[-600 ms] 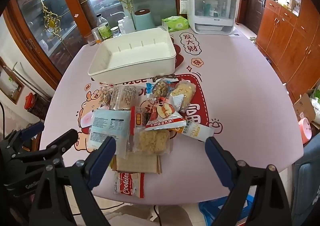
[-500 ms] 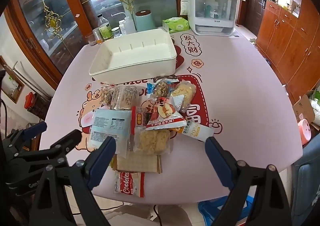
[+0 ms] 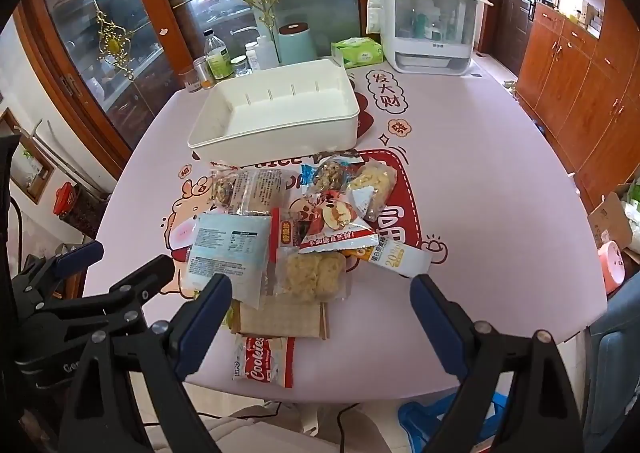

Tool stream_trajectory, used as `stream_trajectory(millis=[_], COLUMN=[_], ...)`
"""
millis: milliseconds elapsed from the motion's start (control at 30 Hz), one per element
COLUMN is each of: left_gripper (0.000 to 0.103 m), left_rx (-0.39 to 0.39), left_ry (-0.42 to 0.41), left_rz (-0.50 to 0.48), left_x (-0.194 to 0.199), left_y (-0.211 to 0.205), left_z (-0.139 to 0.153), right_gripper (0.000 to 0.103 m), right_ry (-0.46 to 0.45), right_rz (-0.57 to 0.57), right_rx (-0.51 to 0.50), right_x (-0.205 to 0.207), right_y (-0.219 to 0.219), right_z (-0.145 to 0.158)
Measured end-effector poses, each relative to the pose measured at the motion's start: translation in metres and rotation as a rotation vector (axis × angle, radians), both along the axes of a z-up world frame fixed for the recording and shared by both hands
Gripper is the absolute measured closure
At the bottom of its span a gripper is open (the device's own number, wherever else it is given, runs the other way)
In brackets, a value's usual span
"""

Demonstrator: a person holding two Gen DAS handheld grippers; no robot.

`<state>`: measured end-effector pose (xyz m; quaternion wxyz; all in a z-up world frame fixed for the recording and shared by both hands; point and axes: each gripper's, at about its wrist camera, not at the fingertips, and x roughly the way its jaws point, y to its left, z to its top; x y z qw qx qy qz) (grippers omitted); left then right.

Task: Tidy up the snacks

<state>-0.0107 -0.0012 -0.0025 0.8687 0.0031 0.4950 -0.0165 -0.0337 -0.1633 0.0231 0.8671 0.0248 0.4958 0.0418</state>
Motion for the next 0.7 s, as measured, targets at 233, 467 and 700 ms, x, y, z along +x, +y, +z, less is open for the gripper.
stream_trajectory(millis=[233, 467, 700], left_gripper=[0.006, 0.006, 0.006], left_rx=[0.009, 0.004, 0.004], left_ry=[-0.021, -0.017, -0.007], left_rz=[0.009, 0.023, 0.024], left_x=[-0.0046, -0.0030, -0.0022], left_y=[-0.0008, 0.0015, 0.0041], left_z=[0.0007, -0.0018, -0.0043], right_gripper=[0.011, 0.011, 0.011], right_ry=[-0.004, 0.012, 0.021], right_rz=[0.004, 0.019, 0.022], right_rx=[0.001, 0.001, 0.003], right_x=[-0.0011, 0.0007, 0.0028], right_y=[0.0004, 0.0016, 0.0022], right_z=[-0.0012, -0.0034, -0.0077])
